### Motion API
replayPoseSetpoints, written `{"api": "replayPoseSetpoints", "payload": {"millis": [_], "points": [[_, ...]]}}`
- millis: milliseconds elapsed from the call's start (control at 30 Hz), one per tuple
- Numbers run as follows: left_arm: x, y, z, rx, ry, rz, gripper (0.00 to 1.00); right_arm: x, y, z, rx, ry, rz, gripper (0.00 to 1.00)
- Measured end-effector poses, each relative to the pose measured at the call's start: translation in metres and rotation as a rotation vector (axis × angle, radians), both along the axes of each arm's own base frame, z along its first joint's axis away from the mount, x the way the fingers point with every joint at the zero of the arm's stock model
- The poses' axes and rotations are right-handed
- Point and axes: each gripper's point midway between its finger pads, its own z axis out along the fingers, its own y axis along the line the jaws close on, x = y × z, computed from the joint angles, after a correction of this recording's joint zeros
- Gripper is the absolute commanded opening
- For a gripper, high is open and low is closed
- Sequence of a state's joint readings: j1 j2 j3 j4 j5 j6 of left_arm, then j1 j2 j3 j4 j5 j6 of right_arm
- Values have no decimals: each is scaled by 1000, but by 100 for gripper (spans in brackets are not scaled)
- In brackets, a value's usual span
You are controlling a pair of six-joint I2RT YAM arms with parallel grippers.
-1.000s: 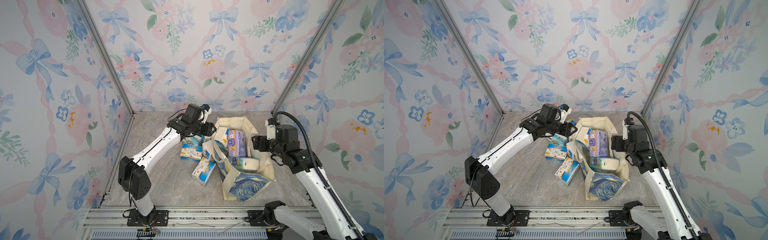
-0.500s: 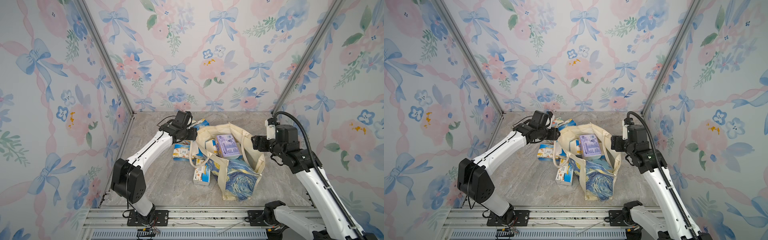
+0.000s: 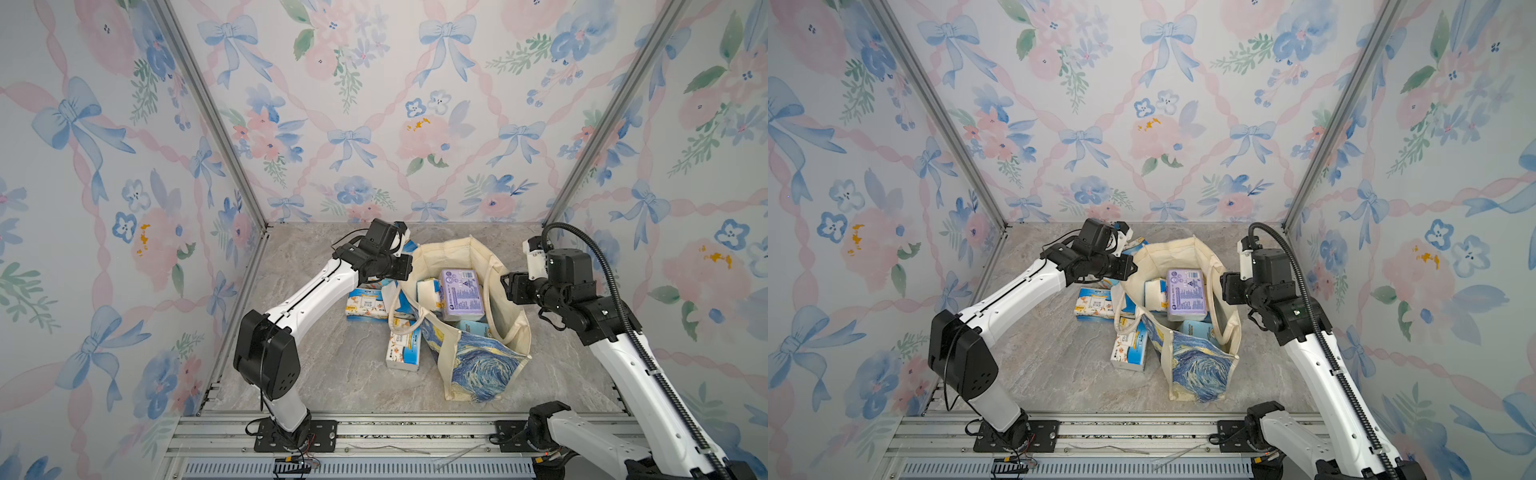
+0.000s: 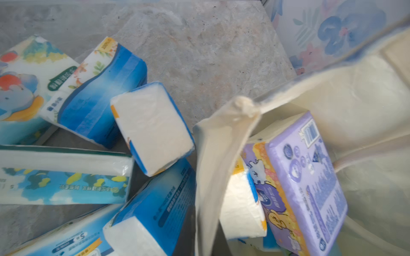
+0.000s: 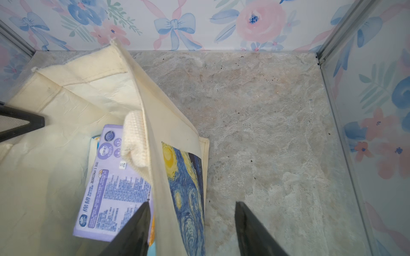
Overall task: Put tissues into the canvas bag
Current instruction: Adjust the canvas bag at the center of the board.
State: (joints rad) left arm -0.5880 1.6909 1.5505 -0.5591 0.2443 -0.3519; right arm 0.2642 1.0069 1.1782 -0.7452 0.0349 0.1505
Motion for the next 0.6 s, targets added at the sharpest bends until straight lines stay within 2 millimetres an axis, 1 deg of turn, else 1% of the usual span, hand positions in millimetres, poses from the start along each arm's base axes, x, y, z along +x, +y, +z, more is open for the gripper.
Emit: {"api": "replayPoseSetpoints", "payload": {"millis": [100,167,200,267,333,433,600], "points": [[-8,-16,18,-34,-15,-48,0,-1,4,2,13,-2,16,48],[-14,-25,29,-54,-18,-80,0,-1,5,2,18,0,21,40],[-15,-32,35,-68,-21,-98,0,-1,6,2,21,1,22,36],[-16,-44,43,-90,-24,-129,0,0,6,0,18,5,23,31],[-13,-58,48,-107,-25,-156,0,3,6,-1,12,10,23,28],[-3,-76,49,-121,-26,-179,0,10,6,1,-1,13,21,25],[19,-96,51,-142,-41,-190,0,33,2,12,-23,-14,0,23]]}}
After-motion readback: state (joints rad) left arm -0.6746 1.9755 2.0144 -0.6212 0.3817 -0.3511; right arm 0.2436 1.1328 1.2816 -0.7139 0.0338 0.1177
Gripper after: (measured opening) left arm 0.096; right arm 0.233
